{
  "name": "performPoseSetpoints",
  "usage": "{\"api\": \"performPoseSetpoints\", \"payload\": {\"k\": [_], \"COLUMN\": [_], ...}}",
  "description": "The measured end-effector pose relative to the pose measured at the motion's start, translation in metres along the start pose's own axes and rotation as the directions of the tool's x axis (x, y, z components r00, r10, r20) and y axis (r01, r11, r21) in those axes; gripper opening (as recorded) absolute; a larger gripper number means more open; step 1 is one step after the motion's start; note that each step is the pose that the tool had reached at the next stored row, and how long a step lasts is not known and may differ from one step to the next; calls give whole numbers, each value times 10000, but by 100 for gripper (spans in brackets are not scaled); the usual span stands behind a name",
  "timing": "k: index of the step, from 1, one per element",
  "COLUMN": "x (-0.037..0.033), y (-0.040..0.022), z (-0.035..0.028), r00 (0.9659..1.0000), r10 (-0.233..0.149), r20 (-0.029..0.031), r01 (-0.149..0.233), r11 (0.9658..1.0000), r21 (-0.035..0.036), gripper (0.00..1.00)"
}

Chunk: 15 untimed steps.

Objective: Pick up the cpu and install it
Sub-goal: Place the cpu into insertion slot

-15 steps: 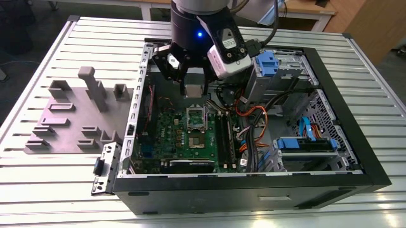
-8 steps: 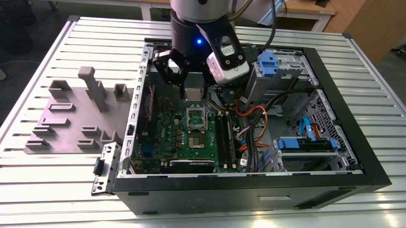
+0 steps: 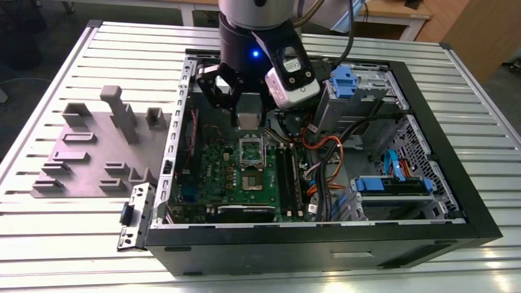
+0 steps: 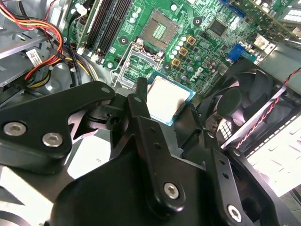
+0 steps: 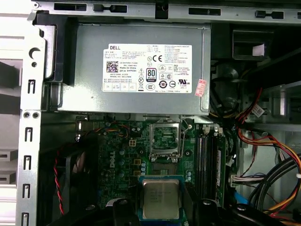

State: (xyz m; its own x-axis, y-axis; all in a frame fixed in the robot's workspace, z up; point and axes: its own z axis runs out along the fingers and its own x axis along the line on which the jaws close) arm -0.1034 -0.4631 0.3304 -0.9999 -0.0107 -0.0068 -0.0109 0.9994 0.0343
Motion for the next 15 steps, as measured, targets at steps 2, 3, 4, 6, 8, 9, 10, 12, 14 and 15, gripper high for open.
{"api": "performPoseSetpoints", "payload": {"k": [2, 3, 4, 6, 8, 9, 10, 12, 14, 15], "x": [0, 0, -1, -6, -12, -15, -18, -22, -26, -29], "y": [0, 0, 0, -1, -2, -3, -4, -5, -7, -7], "z": [0, 0, 3, 22, 56, 76, 95, 130, 166, 184], "r00": [10000, 10000, 10000, 10000, 10000, 10000, 10000, 10000, 10000, 10000], "r10": [0, 0, 0, -1, -1, 0, 0, 1, 0, 0], "r20": [0, 1, 0, 1, 0, 0, 1, 0, 0, 0], "r01": [0, 0, 0, 1, 1, 0, 0, -1, 0, 0], "r11": [10000, 10000, 10000, 10000, 10000, 10000, 10000, 10000, 10000, 10000], "r21": [-4, -5, -6, -7, -5, -5, -6, -4, -5, -5], "gripper": [47, 47, 47, 47, 47, 47, 47, 47, 47, 47]}}
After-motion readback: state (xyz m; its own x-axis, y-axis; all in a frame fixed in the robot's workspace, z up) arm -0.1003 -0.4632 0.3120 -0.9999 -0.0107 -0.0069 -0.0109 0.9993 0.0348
